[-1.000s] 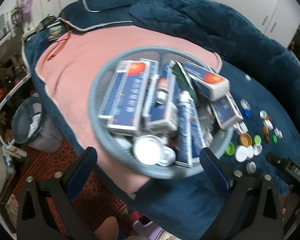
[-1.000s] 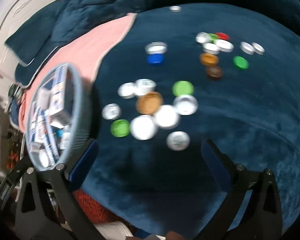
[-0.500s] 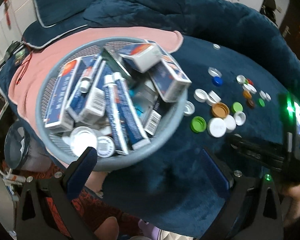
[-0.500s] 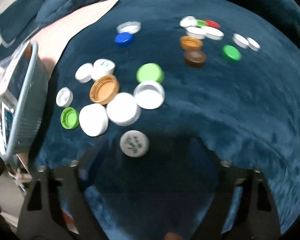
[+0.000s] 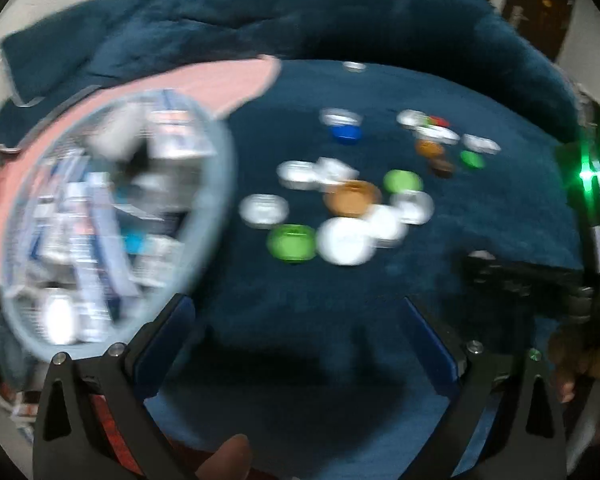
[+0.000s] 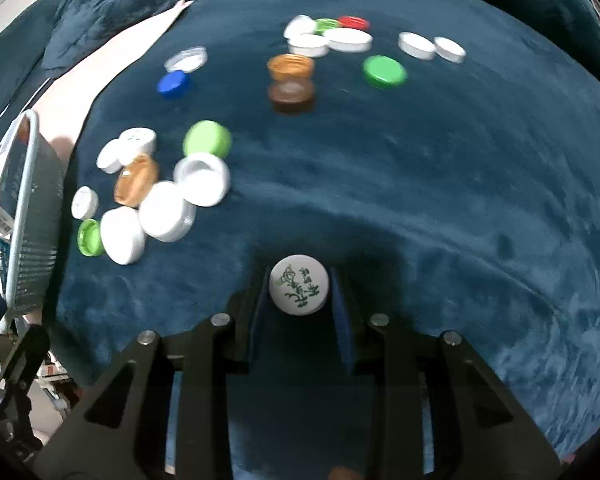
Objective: Organize objects
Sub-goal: 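Grasp a green-printed white cap with the right tool while the left tool grasps a large white cap, then carry both caps over the grey basket and open both tools to drop them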
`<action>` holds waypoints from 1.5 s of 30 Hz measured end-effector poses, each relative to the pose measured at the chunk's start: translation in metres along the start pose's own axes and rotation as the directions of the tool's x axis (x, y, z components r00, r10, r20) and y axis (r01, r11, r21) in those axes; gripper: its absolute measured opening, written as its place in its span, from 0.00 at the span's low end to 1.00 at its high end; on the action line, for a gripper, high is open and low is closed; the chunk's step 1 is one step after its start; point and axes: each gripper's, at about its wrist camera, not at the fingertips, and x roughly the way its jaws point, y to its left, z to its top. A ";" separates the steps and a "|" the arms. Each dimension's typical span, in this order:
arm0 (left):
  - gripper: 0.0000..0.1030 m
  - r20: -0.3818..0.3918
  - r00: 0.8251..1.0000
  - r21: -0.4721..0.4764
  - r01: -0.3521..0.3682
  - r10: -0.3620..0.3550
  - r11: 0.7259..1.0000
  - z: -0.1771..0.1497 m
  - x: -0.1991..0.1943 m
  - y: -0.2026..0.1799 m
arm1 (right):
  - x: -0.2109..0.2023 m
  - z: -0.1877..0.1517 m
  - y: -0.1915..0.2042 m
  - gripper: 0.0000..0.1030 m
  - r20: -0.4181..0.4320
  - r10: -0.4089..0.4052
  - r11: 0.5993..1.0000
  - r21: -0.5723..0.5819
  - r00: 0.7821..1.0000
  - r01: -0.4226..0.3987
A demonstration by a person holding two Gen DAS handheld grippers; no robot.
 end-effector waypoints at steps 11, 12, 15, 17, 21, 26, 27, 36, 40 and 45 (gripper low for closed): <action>0.80 -0.129 0.991 -0.101 0.036 -0.049 0.994 0.010 0.078 -0.024 | -0.004 -0.013 -0.036 0.30 -0.004 0.047 0.999 0.018 0.999 -0.047; 0.78 -0.124 0.992 -0.113 0.021 -0.035 0.993 0.012 0.081 -0.023 | -0.004 -0.013 -0.038 0.30 -0.004 0.053 0.998 0.018 0.999 -0.053; 0.75 -0.107 0.994 -0.141 0.012 -0.028 0.990 0.018 0.085 -0.018 | -0.005 -0.014 -0.038 0.31 -0.005 0.068 0.998 0.015 0.998 -0.068; 0.69 -0.092 0.996 -0.141 0.004 -0.017 0.990 0.021 0.085 -0.016 | -0.004 -0.014 -0.038 0.31 -0.006 0.076 0.997 0.013 0.997 -0.075; 0.39 -0.079 0.997 -0.137 0.006 -0.017 0.990 0.021 0.084 -0.013 | -0.002 -0.011 -0.038 0.31 -0.010 0.086 0.996 0.013 0.996 -0.086; 0.39 -0.080 0.996 -0.136 0.032 -0.043 0.990 0.019 0.076 -0.005 | -0.002 -0.011 -0.038 0.31 -0.010 0.085 0.996 0.005 0.996 -0.085; 0.39 -0.083 0.995 -0.137 0.039 -0.050 0.990 0.018 0.073 -0.003 | -0.002 -0.011 -0.038 0.31 -0.010 0.086 0.996 0.005 0.996 -0.086; 0.39 -0.040 0.996 -0.098 0.071 -0.076 0.993 0.011 0.028 0.005 | -0.014 -0.002 -0.023 0.30 0.008 0.155 0.988 0.003 0.988 -0.155; 0.39 -0.009 0.996 -0.088 0.090 -0.091 0.992 0.009 0.007 0.011 | -0.020 0.000 -0.021 0.30 0.004 0.227 0.973 0.040 0.974 -0.227; 0.39 0.036 0.996 -0.098 0.087 -0.084 0.991 0.007 -0.023 0.028 | -0.027 0.004 -0.001 0.30 0.014 0.252 0.966 0.048 0.968 -0.252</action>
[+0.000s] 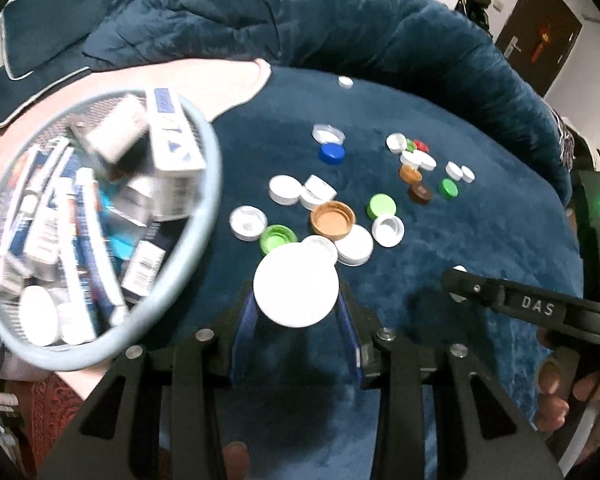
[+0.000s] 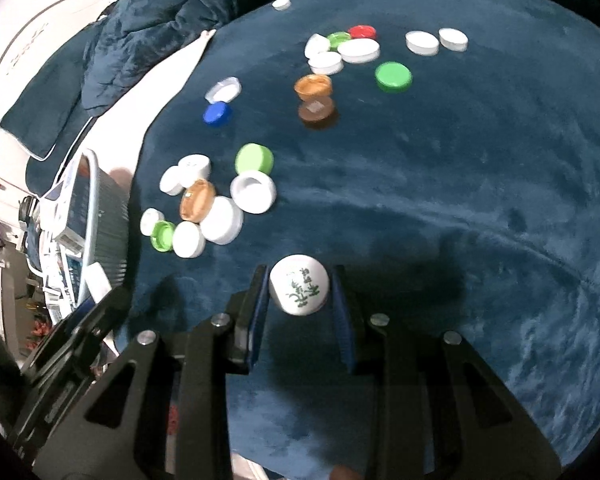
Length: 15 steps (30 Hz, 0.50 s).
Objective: Organize objects
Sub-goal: 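Carry both caps over the grey basket and open both tools to drop them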
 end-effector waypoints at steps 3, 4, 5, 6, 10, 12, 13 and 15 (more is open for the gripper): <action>0.39 0.026 1.000 -0.030 -0.013 0.013 0.999 0.001 -0.016 0.015 | -0.003 0.000 0.021 0.30 0.007 0.015 0.999 -0.034 1.000 -0.014; 0.39 0.035 0.999 -0.043 -0.018 0.020 0.999 0.001 -0.021 0.022 | -0.004 -0.001 0.031 0.30 0.009 0.023 0.998 -0.051 1.000 -0.022; 0.39 0.044 0.999 -0.061 -0.027 0.029 0.998 0.002 -0.027 0.030 | -0.004 -0.002 0.040 0.30 0.009 0.030 0.997 -0.066 1.000 -0.029; 0.39 0.050 0.998 -0.073 -0.033 0.037 0.997 0.002 -0.031 0.036 | -0.005 -0.003 0.047 0.30 0.008 0.038 0.996 -0.079 0.999 -0.037; 0.39 0.066 0.994 -0.155 -0.081 0.092 0.985 0.000 -0.043 0.072 | -0.006 -0.006 0.090 0.30 0.009 0.076 0.986 -0.152 0.997 -0.074; 0.39 0.070 0.990 -0.200 -0.109 0.125 0.974 0.000 -0.047 0.091 | -0.005 -0.007 0.113 0.30 0.006 0.098 0.977 -0.190 0.995 -0.095; 0.39 0.071 0.987 -0.223 -0.122 0.141 0.967 -0.001 -0.049 0.100 | -0.005 -0.008 0.121 0.30 0.003 0.107 0.973 -0.205 0.994 -0.104; 0.39 0.068 0.984 -0.264 -0.140 0.164 0.954 -0.002 -0.052 0.117 | -0.004 -0.011 0.140 0.30 -0.002 0.126 0.965 -0.234 0.992 -0.123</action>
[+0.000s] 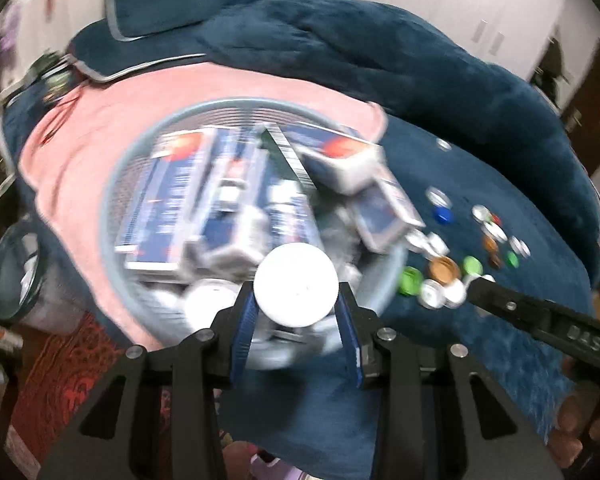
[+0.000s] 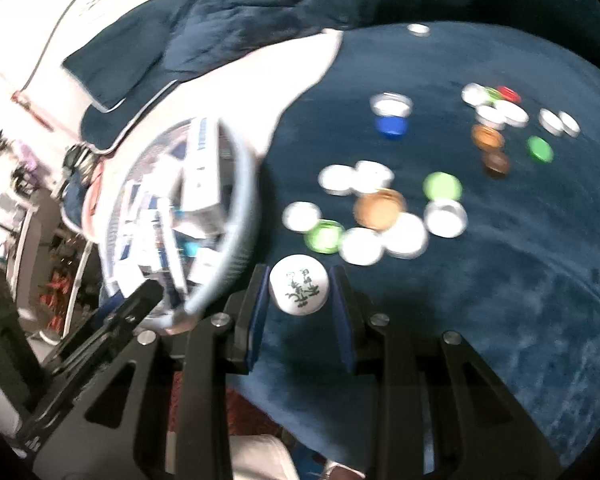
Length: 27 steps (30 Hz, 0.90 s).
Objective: Organize objects
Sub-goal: 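Carry both caps over the grey basket and open both tools to drop them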
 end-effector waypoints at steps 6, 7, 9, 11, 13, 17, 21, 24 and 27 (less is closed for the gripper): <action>0.39 -0.019 1.000 -0.062 -0.023 0.022 0.998 0.001 0.008 0.027 | 0.016 0.010 0.039 0.30 -0.014 0.054 0.997 -0.053 0.998 -0.054; 0.39 -0.019 1.000 -0.066 -0.020 0.019 0.998 0.001 0.006 0.030 | 0.019 0.011 0.043 0.30 -0.018 0.059 0.997 -0.056 0.998 -0.060; 0.39 -0.019 1.000 -0.066 -0.015 0.013 0.998 0.002 0.007 0.032 | 0.027 0.014 0.050 0.30 -0.028 0.075 0.995 -0.059 0.997 -0.077; 0.39 -0.016 1.000 -0.057 -0.005 0.004 0.998 0.004 0.008 0.031 | 0.034 0.017 0.058 0.30 -0.045 0.095 0.993 -0.061 0.994 -0.097; 0.40 -0.012 1.000 -0.051 0.000 -0.001 0.999 0.004 0.009 0.031 | 0.041 0.019 0.063 0.31 -0.054 0.108 0.991 -0.070 0.993 -0.111; 0.76 -0.010 1.000 -0.045 0.010 -0.010 0.999 0.003 0.005 0.036 | 0.042 0.017 0.064 0.57 -0.058 0.121 0.990 -0.063 0.991 -0.125; 0.87 0.001 1.000 -0.022 -0.016 0.016 1.000 0.002 -0.001 0.034 | 0.034 0.015 0.058 0.76 -0.045 0.097 0.993 -0.069 0.994 -0.100; 0.92 0.000 0.999 0.002 -0.044 0.044 0.999 0.001 -0.003 0.031 | 0.029 0.014 0.046 0.93 -0.043 0.062 0.996 -0.053 0.997 -0.065; 0.97 -0.001 0.998 0.019 -0.070 0.070 0.997 -0.001 -0.004 0.028 | 0.024 0.012 0.029 0.99 -0.041 0.001 0.999 -0.051 0.999 -0.003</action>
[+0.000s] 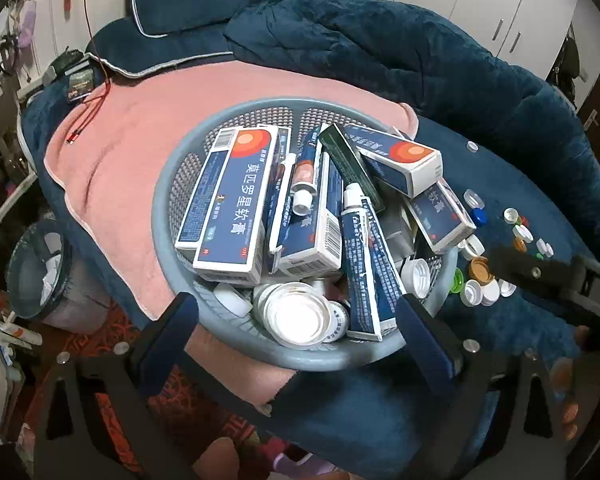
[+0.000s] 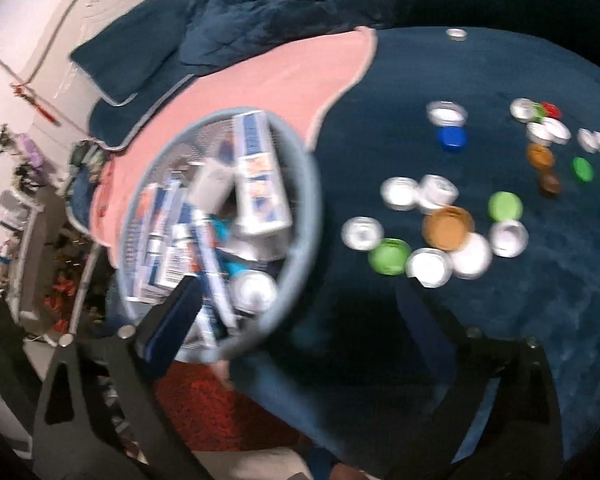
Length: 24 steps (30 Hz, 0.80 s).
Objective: Organize objects
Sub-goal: 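Carry both caps over the grey basket and open both tools to drop them, then move both open tools back over the caps on the table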
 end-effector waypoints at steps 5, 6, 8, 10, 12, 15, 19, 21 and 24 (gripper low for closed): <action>0.97 0.007 1.000 0.025 -0.006 0.006 1.000 -0.001 -0.004 -0.012 | -0.003 -0.006 -0.032 1.00 -0.016 -0.147 0.989 -0.019 0.989 0.146; 0.97 0.008 1.000 0.032 -0.008 0.007 0.999 -0.002 -0.004 -0.015 | -0.003 -0.008 -0.039 1.00 -0.021 -0.177 0.984 -0.025 0.984 0.176; 0.97 0.007 1.000 0.053 -0.010 0.010 0.999 -0.003 -0.005 -0.024 | -0.004 -0.013 -0.050 1.00 -0.033 -0.215 0.976 -0.035 0.976 0.214; 0.98 0.009 1.000 0.071 -0.007 0.006 0.997 -0.004 -0.007 -0.033 | -0.006 -0.016 -0.060 1.00 -0.044 -0.235 0.972 -0.038 0.971 0.233; 0.98 0.011 1.000 0.091 -0.001 0.000 0.996 -0.005 -0.008 -0.042 | -0.010 -0.019 -0.071 1.00 -0.050 -0.242 0.970 -0.033 0.969 0.241; 0.98 0.010 1.000 0.113 0.008 -0.009 0.994 -0.006 -0.009 -0.056 | -0.017 -0.021 -0.086 1.00 -0.052 -0.249 0.969 -0.020 0.967 0.248; 0.98 -0.003 1.000 0.131 0.019 -0.019 0.991 -0.009 -0.005 -0.070 | -0.026 -0.024 -0.103 1.00 -0.054 -0.255 0.967 -0.010 0.965 0.255; 0.98 -0.017 0.999 0.136 0.029 -0.027 0.990 -0.012 -0.002 -0.078 | -0.027 -0.027 -0.111 1.00 -0.067 -0.265 0.964 -0.015 0.962 0.265; 0.98 -0.047 0.997 0.143 0.071 -0.065 0.987 -0.017 0.004 -0.095 | -0.020 -0.034 -0.129 1.00 -0.127 -0.315 0.949 -0.028 0.941 0.314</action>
